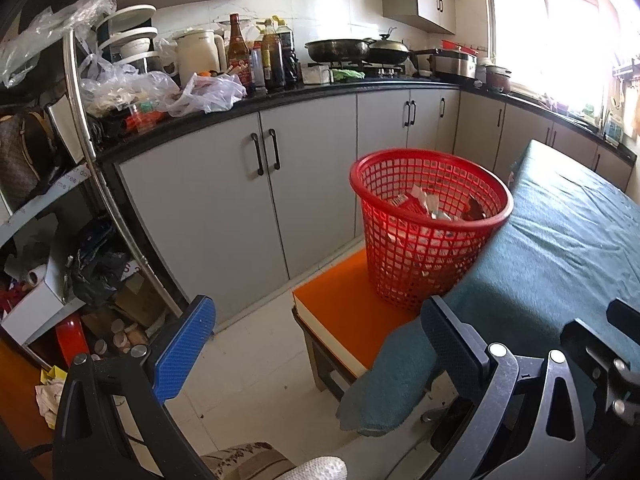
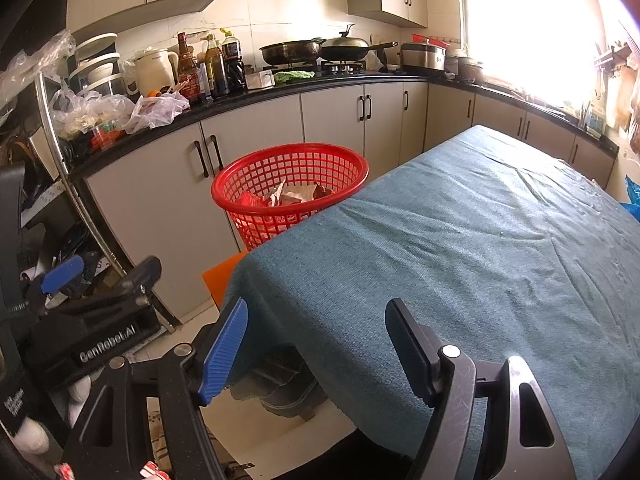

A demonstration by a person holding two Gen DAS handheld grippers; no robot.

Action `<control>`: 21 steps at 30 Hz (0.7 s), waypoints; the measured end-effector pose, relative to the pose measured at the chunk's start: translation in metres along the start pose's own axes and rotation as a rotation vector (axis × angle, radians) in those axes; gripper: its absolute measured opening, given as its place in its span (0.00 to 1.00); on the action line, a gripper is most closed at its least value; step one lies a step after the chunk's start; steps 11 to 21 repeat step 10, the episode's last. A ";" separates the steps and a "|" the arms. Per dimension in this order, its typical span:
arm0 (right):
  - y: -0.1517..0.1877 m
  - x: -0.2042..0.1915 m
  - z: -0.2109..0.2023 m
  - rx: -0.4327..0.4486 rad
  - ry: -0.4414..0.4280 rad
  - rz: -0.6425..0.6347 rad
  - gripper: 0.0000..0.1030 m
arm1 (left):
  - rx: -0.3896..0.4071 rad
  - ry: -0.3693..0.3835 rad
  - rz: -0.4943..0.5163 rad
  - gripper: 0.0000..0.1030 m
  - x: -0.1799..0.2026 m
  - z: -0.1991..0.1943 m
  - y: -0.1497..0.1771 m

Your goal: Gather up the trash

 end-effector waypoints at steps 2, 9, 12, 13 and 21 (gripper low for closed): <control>-0.001 0.003 -0.003 0.008 0.004 0.003 0.75 | 0.014 -0.005 0.003 0.99 0.000 -0.003 -0.006; -0.005 0.025 -0.020 0.034 0.029 0.024 0.77 | 0.025 0.030 0.028 0.99 0.011 -0.017 -0.017; -0.006 0.032 -0.025 0.040 0.041 0.028 0.77 | 0.028 0.033 0.034 0.99 0.014 -0.019 -0.018; -0.006 0.032 -0.025 0.040 0.041 0.028 0.77 | 0.028 0.033 0.034 0.99 0.014 -0.019 -0.018; -0.006 0.032 -0.025 0.040 0.041 0.028 0.77 | 0.028 0.033 0.034 0.99 0.014 -0.019 -0.018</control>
Point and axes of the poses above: each gripper's, at about its wrist camera, not at the fingertips, and z roughly the way its jaws point, x to its right, y to its underside, the point moved 4 cm from there along z, roughly the way its jaws point, and after that the axes turned 10 degrees about -z, right-handed, at the moved point
